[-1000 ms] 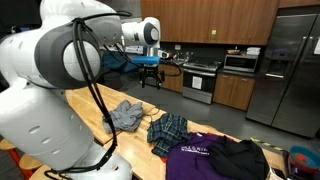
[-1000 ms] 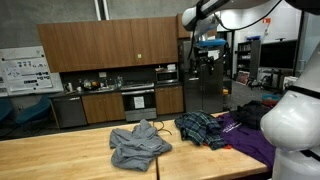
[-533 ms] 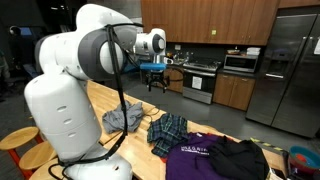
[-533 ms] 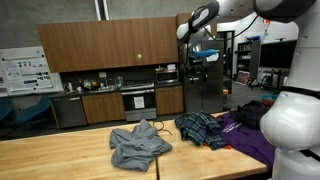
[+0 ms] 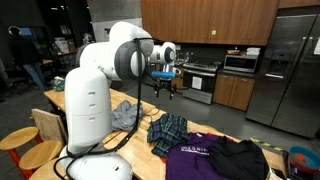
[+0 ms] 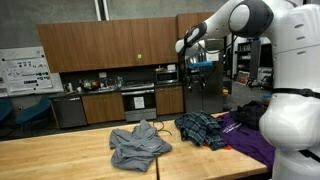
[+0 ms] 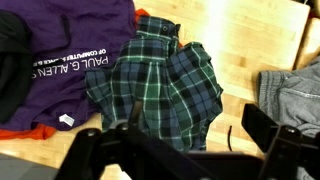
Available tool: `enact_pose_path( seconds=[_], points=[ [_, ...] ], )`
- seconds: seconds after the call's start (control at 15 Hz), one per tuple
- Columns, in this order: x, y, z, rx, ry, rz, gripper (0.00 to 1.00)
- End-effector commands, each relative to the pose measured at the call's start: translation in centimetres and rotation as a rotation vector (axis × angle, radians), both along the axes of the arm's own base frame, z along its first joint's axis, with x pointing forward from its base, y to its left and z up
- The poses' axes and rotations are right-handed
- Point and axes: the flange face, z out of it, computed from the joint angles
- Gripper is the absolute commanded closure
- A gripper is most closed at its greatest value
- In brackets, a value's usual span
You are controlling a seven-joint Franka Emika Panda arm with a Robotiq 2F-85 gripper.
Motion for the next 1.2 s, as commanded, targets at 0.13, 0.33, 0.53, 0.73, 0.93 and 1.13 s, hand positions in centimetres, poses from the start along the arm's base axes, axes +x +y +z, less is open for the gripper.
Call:
enact_pose_path(
  seconds=[0.13,0.33,0.53,0.73,0.93,1.13],
  points=[
    [3.6,-0.5,-2.7,0.0,0.07,0.003,0.0],
    [4.8,-0.6,-4.7,-0.018,0.106,0.003,0.0],
    [5.4,-0.9,-6.5,-0.019,0.14,0.003,0.0],
    [5.5,-1.4,-8.1,-0.019,0.165,0.012,0.0],
    [5.3,-2.1,-9.6,-0.05,0.177,0.016,0.0],
    [5.3,-1.8,-10.0,-0.049,0.178,-0.001,0.0]
  ],
)
